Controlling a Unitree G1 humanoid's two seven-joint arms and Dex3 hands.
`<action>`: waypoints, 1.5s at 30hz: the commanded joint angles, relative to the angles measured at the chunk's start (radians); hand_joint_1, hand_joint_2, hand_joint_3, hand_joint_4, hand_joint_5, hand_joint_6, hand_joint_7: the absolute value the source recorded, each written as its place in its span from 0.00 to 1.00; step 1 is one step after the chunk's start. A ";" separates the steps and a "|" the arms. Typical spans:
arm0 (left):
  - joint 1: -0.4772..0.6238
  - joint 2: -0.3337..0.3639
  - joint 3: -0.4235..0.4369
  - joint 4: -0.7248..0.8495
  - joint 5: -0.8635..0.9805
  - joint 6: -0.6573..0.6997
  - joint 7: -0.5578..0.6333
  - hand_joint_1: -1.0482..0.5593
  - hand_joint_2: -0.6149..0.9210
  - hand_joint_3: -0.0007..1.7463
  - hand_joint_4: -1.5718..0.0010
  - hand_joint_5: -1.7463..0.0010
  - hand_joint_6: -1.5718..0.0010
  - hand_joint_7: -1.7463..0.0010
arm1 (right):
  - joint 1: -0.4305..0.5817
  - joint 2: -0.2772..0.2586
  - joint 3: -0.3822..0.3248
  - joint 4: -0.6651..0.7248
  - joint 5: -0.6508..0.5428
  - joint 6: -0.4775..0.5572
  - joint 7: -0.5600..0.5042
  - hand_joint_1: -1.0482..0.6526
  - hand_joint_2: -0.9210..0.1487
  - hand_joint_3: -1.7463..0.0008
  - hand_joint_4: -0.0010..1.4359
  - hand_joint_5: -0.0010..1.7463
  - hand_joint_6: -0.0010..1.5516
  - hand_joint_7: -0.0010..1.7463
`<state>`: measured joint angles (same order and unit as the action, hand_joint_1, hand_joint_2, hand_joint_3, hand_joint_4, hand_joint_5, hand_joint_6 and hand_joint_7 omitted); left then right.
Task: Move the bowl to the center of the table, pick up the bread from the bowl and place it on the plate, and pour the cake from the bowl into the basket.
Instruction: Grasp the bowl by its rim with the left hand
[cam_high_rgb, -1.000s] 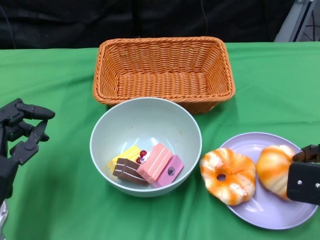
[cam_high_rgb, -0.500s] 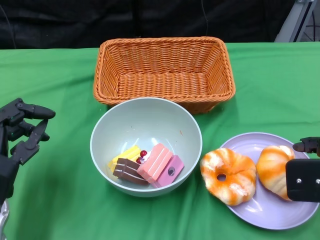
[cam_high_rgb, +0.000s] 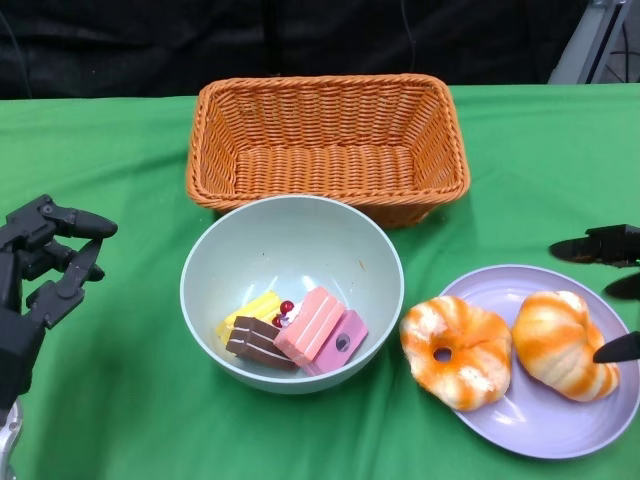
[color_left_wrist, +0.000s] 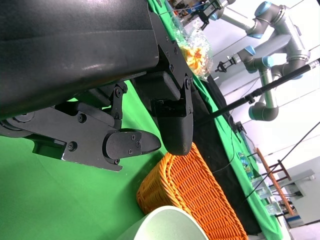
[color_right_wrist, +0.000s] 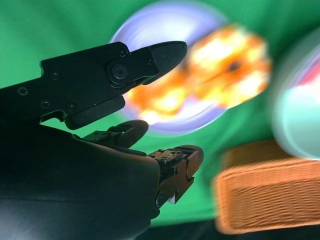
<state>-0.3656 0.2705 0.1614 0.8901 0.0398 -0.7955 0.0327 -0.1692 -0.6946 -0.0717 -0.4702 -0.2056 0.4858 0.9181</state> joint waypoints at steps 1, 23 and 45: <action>0.006 0.006 0.006 -0.001 -0.009 -0.006 -0.002 0.56 1.00 0.24 0.53 0.18 0.52 0.39 | -0.033 -0.003 -0.082 0.013 0.170 0.041 0.044 0.24 0.01 0.98 0.26 0.00 0.11 0.00; 0.012 0.001 -0.011 0.012 0.008 -0.032 -0.003 0.56 1.00 0.25 0.51 0.17 0.51 0.38 | -0.044 0.228 -0.060 0.323 0.407 -0.369 -0.208 0.25 0.00 1.00 0.37 0.05 0.20 0.03; 0.035 0.007 -0.030 0.014 -0.064 -0.115 -0.167 0.53 1.00 0.18 0.48 0.24 0.44 0.49 | -0.016 0.596 -0.013 0.568 0.345 -0.782 -0.601 0.63 0.30 0.45 0.43 0.79 0.47 0.56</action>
<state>-0.3321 0.2532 0.1255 0.8925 -0.0044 -0.8837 -0.0966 -0.1990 -0.1032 -0.0726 0.1011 0.1352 -0.2829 0.3404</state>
